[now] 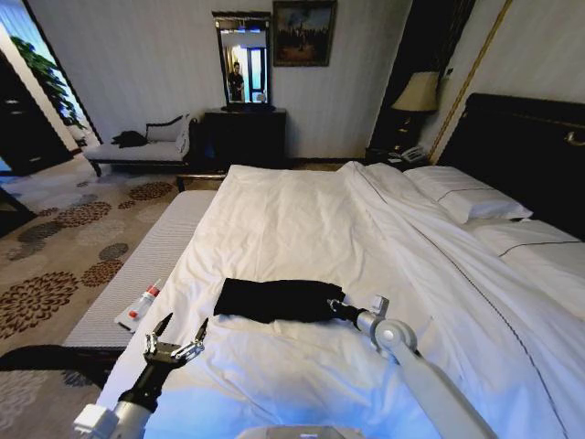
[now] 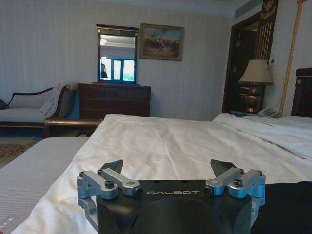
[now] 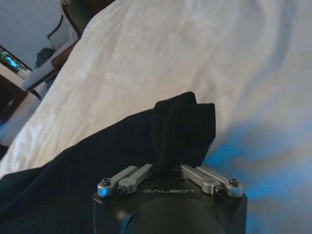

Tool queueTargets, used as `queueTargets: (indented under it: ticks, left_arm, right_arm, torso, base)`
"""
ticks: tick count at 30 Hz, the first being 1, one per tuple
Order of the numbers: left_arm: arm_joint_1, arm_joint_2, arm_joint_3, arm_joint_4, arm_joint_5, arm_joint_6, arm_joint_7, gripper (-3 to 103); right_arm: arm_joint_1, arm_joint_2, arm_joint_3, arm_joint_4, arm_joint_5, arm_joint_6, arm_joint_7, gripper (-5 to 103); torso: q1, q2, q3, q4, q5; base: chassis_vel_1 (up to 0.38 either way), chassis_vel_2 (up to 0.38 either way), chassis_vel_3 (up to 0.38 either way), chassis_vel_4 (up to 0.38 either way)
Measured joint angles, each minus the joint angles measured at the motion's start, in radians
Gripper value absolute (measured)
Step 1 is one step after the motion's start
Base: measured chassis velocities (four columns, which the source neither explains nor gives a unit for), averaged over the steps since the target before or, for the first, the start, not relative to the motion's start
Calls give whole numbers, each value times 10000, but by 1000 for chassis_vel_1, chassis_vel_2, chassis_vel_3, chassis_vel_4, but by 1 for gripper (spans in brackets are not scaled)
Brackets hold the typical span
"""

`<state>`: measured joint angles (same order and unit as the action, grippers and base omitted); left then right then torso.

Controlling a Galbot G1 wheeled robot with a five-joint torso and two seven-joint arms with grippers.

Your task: Fold the clothes on the bed.

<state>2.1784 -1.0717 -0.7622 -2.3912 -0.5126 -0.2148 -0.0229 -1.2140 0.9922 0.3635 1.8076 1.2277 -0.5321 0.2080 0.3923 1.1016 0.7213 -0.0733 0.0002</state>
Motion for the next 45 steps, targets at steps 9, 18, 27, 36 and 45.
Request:
queueTargets:
  ticks: [9,18,27,36,45]
  left_arm:
    - [-1,0,0,0,0,0,0,100]
    - [0,1,1,0,0,1,2,100]
    - [-1,1,1,0,0,1,1,100]
    - [-1,1,1,0,0,1,1,100]
    - [-2,1,2,0,-1,0,1,100]
  right_arm:
    - [-412,-1025,814,409,108,-250,297,4]
    - [-695,-2298,1887,117,353,-261,350,4]
    - [-621,-3620,2275,-714,-98,-109,-17,4]
    - [200,-2692,1487,767,268,-477,1003,4]
    - [1214,-1985,344,2042,1403,-651,1829,4]
  torso:
    - [0,0,0,0,0]
    - [0,0,0,-2,0]
    - [0,1,-1,-3,-2]
    - [0,0,0,-1,-5]
    - [0,1,0,-1,-7]
  base:
    - [0,0,0,0]
    - [0,0,0,0]
    - [0,0,0,0]
    - [0,0,0,0]
    - [0,0,0,0]
